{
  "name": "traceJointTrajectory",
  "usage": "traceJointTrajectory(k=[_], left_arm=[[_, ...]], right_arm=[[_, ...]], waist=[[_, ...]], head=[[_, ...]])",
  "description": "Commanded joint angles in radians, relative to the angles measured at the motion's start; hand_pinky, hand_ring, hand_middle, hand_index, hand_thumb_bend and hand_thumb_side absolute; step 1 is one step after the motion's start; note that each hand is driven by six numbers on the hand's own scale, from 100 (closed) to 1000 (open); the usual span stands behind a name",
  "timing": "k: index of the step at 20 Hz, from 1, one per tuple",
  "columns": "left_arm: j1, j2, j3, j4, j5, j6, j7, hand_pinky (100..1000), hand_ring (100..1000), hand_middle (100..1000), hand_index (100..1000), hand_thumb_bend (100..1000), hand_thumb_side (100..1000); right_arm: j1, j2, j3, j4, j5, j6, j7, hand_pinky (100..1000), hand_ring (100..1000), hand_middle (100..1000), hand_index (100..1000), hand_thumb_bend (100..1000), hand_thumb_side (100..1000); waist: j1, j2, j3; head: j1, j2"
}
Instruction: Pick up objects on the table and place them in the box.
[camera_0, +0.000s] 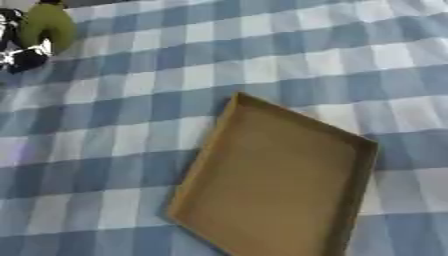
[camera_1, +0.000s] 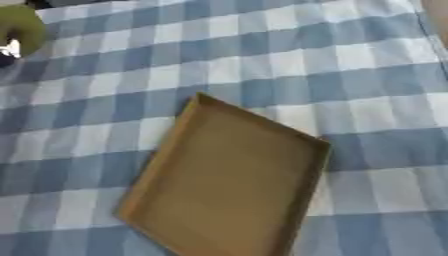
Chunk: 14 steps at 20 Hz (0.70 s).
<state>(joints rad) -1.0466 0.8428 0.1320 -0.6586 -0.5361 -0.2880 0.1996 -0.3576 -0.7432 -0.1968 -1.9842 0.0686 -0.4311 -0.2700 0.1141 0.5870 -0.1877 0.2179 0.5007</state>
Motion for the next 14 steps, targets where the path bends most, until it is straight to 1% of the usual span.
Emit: traceJointTrajectory(k=[1,3,6,7,8,10,11,12,13,14], left_arm=[[-0.005,0.049,-0.008,-0.052,0.027,-0.024,0.004,472,326,468,452,100,100],[0.002,0.053,-0.018,-0.083,0.041,-0.041,0.006,450,303,470,456,100,100],[0.014,0.059,-0.038,-0.125,0.052,-0.063,0.010,438,306,471,460,100,100],[0.018,0.059,-0.045,-0.139,0.053,-0.071,0.009,437,307,472,463,100,100],[0.023,0.060,-0.052,-0.153,0.053,-0.079,0.007,435,306,472,463,100,100],[0.030,0.061,-0.063,-0.173,0.056,-0.091,0.002,435,306,472,463,100,100],[0.030,0.061,-0.068,-0.181,0.056,-0.095,-0.002,418,297,463,454,100,100],[0.030,0.060,-0.083,-0.198,0.049,-0.105,-0.010,417,295,462,452,100,100],[0.035,0.060,-0.099,-0.219,0.044,-0.118,-0.014,414,292,460,450,113,100],[0.041,0.062,-0.113,-0.239,0.041,-0.131,-0.016,412,289,457,448,150,100]], right_arm=[[0.003,-0.030,-0.014,-0.016,-0.001,0.002,-0.007,753,756,621,716,100,470],[0.005,-0.034,-0.014,-0.016,-0.001,0.002,-0.008,753,756,621,717,100,470],[0.007,-0.038,-0.013,-0.016,-0.003,0.003,-0.010,753,755,622,717,100,470],[0.008,-0.040,-0.013,-0.016,-0.004,0.003,-0.011,753,754,622,718,100,487],[0.009,-0.041,-0.013,-0.016,-0.005,0.003,-0.012,753,754,622,718,100,470],[0.011,-0.044,-0.013,-0.016,-0.006,0.003,-0.013,753,754,622,718,100,470],[0.009,-0.046,-0.012,-0.016,-0.007,0.002,-0.014,752,752,622,719,100,470],[0.008,-0.049,-0.010,-0.016,-0.009,0.002,-0.014,752,752,623,720,100,470],[0.009,-0.052,-0.009,-0.016,-0.011,0.002,-0.014,752,751,623,720,100,470],[0.011,-0.054,-0.009,-0.016,-0.012,0.001,-0.015,752,751,623,720,100,470]], waist=[[-0.007,-0.044,0.006],[-0.007,-0.053,0.012],[-0.007,-0.067,0.021],[-0.007,-0.073,0.024],[-0.008,-0.078,0.026],[-0.008,-0.084,0.030],[-0.008,-0.089,0.031],[-0.008,-0.099,0.034],[-0.009,-0.107,0.036],[-0.010,-0.113,0.039]], head=[[-0.003,0.010],[-0.008,0.015],[-0.012,0.027],[-0.014,0.031],[-0.016,0.034],[-0.019,0.038],[-0.020,0.040],[-0.023,0.046],[-0.025,0.051],[-0.027,0.056]])
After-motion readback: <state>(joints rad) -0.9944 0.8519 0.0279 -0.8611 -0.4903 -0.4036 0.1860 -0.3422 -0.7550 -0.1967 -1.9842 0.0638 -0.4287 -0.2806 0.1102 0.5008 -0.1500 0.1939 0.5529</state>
